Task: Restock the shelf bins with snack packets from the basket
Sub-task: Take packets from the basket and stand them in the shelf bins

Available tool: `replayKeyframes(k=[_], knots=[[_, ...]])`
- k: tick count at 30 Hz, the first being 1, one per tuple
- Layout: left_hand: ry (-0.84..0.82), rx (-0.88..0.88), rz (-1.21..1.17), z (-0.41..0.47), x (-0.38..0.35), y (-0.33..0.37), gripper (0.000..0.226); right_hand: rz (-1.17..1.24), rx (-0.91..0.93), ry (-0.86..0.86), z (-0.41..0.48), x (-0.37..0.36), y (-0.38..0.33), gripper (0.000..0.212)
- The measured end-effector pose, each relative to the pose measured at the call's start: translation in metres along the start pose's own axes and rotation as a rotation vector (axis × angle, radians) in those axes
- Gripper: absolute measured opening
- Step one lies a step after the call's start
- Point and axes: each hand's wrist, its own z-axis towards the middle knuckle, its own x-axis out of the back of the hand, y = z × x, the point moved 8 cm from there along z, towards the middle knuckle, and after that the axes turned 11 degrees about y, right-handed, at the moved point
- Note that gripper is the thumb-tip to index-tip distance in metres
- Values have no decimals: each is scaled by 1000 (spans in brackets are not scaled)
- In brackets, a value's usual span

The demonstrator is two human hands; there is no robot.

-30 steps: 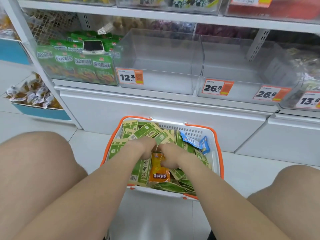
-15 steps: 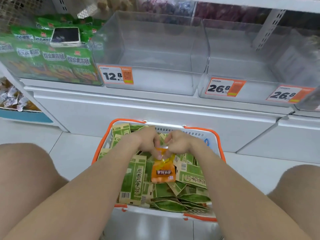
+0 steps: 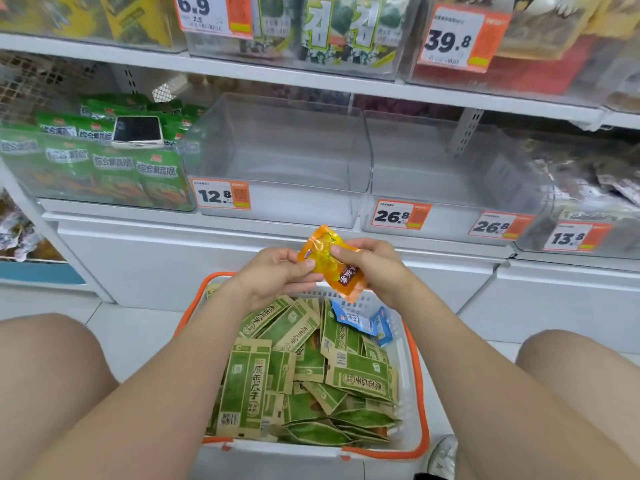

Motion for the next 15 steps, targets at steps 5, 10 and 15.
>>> replayKeyframes(k=[5,10,15], knots=[[-1,-126,218,-19,-23,17,54,-311,339,141,-32,21,-42,51],[49,-226,155,-31,-44,33,21,-161,367,120,-52,35,-57,63],[116,-206,-29,-36,-41,34,32,232,184,112,-57,51,-48,22]])
